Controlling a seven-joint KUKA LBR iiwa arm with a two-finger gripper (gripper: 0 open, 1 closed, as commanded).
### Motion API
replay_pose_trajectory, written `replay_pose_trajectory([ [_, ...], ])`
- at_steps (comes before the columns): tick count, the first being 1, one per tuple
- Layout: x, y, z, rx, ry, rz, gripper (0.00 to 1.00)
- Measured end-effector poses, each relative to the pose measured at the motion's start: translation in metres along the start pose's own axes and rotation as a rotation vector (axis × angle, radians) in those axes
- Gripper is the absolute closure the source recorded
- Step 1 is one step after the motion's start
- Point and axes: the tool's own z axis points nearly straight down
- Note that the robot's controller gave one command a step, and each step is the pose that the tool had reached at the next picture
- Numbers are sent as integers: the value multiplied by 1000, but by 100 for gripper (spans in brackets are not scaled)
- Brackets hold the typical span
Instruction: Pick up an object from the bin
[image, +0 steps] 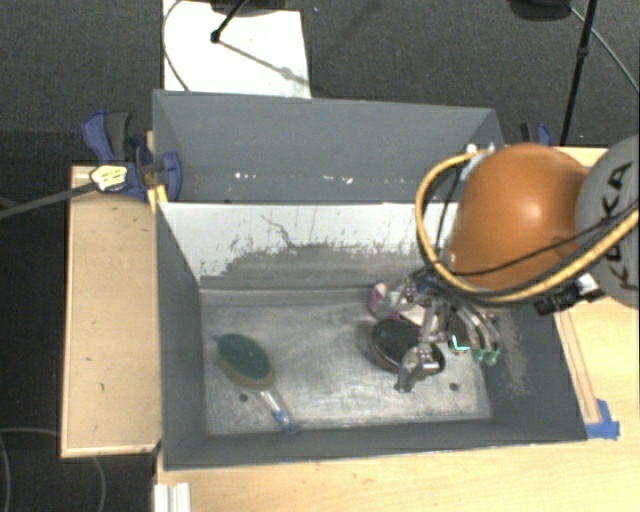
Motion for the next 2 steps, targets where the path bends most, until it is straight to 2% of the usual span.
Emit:
replay_pose_trajectory([
  [1,-32,-36,116,0,-1,3,0],
  [2,-33,-35,112,0,-8,4,100],
])
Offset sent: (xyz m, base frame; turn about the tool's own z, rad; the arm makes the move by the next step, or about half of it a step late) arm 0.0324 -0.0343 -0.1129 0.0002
